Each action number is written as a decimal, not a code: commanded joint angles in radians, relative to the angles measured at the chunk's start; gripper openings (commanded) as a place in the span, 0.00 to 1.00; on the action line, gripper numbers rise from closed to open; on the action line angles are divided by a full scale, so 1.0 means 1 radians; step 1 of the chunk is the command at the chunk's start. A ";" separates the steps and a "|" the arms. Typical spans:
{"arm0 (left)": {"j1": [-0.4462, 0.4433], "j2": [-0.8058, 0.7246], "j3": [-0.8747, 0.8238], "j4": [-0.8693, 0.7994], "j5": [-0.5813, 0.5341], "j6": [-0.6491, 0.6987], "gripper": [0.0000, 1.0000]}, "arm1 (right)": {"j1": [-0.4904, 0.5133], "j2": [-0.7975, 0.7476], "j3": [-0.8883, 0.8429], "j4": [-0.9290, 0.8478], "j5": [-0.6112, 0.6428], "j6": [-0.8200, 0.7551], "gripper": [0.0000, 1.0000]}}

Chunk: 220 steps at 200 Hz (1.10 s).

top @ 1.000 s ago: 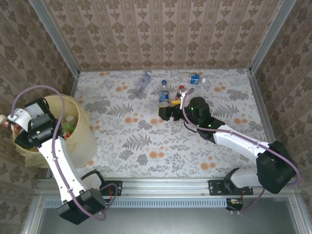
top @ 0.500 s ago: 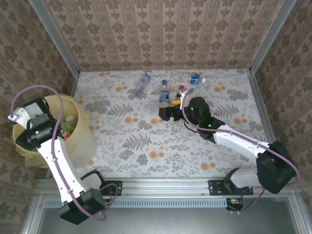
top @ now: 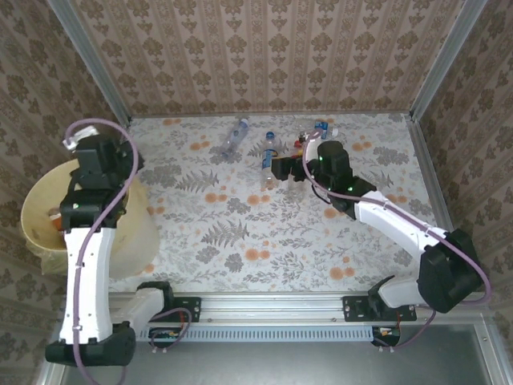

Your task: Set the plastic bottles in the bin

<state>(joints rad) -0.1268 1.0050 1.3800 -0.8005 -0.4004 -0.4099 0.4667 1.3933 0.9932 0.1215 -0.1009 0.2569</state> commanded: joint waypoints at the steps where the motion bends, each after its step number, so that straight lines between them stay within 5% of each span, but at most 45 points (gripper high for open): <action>1: -0.118 0.062 0.013 0.123 0.048 0.027 1.00 | -0.039 0.058 0.068 -0.089 0.012 -0.145 1.00; 33: -0.262 0.166 -0.003 0.279 0.161 0.053 1.00 | -0.109 0.169 0.144 -0.129 -0.018 -0.328 1.00; 92: -0.391 0.304 -0.069 0.482 0.264 -0.013 1.00 | -0.249 0.449 0.439 -0.294 -0.025 -0.493 1.00; 140: -0.407 0.312 -0.086 0.434 0.205 -0.014 1.00 | -0.364 0.699 0.729 -0.420 -0.113 -0.568 1.00; 220: -0.407 0.188 -0.219 0.496 0.025 -0.046 1.00 | -0.420 1.036 1.120 -0.595 -0.045 -0.811 0.98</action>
<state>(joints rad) -0.5297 1.2175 1.1755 -0.3431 -0.2985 -0.4347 0.0486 2.3383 1.9858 -0.3573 -0.1650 -0.4526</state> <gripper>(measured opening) 0.999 0.992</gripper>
